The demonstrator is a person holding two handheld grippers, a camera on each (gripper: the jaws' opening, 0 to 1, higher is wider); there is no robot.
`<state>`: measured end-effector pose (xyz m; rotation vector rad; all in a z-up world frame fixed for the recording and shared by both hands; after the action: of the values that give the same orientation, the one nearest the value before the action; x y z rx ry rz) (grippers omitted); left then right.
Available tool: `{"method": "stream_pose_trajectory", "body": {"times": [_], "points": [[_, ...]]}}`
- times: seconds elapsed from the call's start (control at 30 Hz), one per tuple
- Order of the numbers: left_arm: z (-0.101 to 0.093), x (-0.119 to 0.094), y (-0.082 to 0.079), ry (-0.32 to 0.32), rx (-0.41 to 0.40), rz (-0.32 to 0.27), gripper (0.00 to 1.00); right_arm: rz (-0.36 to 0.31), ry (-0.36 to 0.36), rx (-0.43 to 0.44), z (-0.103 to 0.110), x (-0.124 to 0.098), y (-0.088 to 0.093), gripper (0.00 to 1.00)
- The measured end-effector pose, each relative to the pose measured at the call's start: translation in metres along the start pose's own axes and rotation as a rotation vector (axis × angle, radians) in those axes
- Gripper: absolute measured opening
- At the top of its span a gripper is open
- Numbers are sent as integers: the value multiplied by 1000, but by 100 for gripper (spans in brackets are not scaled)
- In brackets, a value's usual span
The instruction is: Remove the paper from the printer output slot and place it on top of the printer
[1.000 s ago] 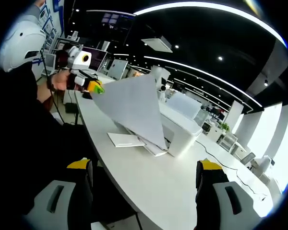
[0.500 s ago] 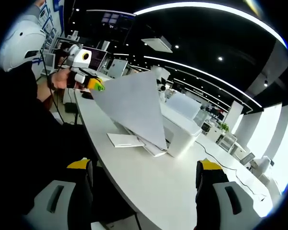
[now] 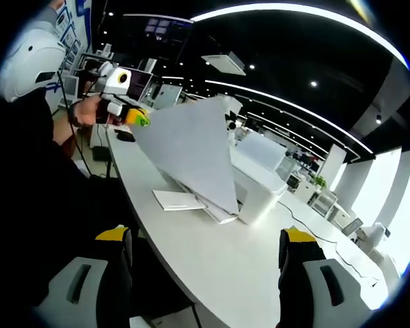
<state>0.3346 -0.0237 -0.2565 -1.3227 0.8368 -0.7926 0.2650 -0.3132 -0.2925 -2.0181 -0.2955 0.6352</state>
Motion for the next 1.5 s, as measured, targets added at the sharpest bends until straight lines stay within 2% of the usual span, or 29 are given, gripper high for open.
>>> {"method": "stream_pose_trajectory", "body": {"times": [1.5], "points": [[1,-5,-13,-7,11,-30,6,1,0,2,0,-1,1,84]]}}
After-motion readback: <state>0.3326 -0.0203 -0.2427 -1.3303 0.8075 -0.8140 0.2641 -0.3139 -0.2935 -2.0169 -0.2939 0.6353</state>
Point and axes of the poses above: the point that each gripper's makers call its tool centre point, and the gripper's own axes: x roughly forward along the fingers, z roughly to its left, y roughly out of its underside, the point moved 4 cm from there along -x, roughly backward along the fingers
